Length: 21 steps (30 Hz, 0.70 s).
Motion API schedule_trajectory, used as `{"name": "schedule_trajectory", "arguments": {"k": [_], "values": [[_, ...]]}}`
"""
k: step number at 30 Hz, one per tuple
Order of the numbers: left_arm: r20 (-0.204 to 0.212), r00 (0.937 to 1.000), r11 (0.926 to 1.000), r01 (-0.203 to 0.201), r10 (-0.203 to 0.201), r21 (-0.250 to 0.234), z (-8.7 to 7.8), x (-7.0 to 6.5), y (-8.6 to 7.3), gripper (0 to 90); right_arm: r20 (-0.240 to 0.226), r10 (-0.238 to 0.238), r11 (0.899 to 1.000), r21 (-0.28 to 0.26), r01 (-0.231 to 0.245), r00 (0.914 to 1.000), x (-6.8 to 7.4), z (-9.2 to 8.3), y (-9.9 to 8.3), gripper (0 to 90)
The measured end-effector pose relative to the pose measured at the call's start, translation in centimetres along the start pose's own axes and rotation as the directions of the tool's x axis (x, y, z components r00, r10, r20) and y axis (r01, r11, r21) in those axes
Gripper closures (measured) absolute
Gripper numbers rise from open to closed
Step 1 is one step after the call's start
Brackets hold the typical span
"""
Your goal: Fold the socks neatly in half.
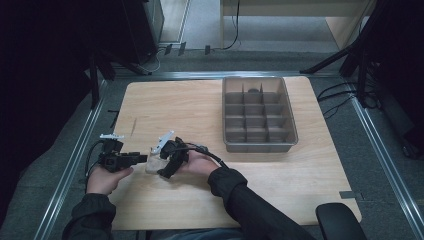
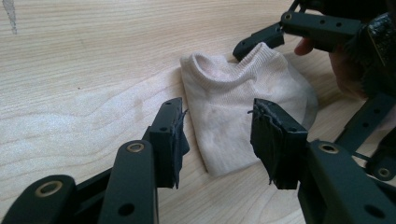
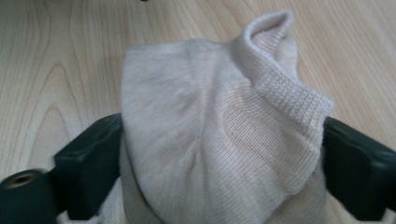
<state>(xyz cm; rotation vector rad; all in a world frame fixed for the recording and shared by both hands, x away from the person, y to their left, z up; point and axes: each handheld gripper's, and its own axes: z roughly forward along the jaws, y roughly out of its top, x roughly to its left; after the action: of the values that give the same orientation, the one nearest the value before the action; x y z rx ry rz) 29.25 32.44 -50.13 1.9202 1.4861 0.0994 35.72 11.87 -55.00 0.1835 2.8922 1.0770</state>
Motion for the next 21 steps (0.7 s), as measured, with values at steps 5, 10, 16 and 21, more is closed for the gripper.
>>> {"name": "schedule_trajectory", "arguments": {"k": [5,10,16,21], "values": [[0.0,1.0,1.0,0.003,-0.003,0.005,0.05,0.01,-0.02,53.3,0.011,0.01,1.0,-0.023,-0.01,0.9999,0.02,0.02,0.0,15.9],[-0.001,1.0,0.9999,0.01,-0.01,0.003,0.01,0.13,-0.05,53.4,0.018,0.01,0.999,-0.042,-0.009,0.9998,-0.02,-0.31,-0.09,32.6],[0.001,1.0,0.9999,0.008,-0.008,0.006,0.04,0.21,-0.07,54.6,0.023,0.015,0.998,-0.062,-0.014,0.9996,-0.15,-0.69,-0.34,51.7],[-0.001,0.9999,0.9999,0.01,-0.01,0.006,-0.02,0.29,-0.09,55.4,0.026,0.025,0.998,-0.058,-0.024,0.9994,0.09,-0.82,-0.39,60.0]]}}
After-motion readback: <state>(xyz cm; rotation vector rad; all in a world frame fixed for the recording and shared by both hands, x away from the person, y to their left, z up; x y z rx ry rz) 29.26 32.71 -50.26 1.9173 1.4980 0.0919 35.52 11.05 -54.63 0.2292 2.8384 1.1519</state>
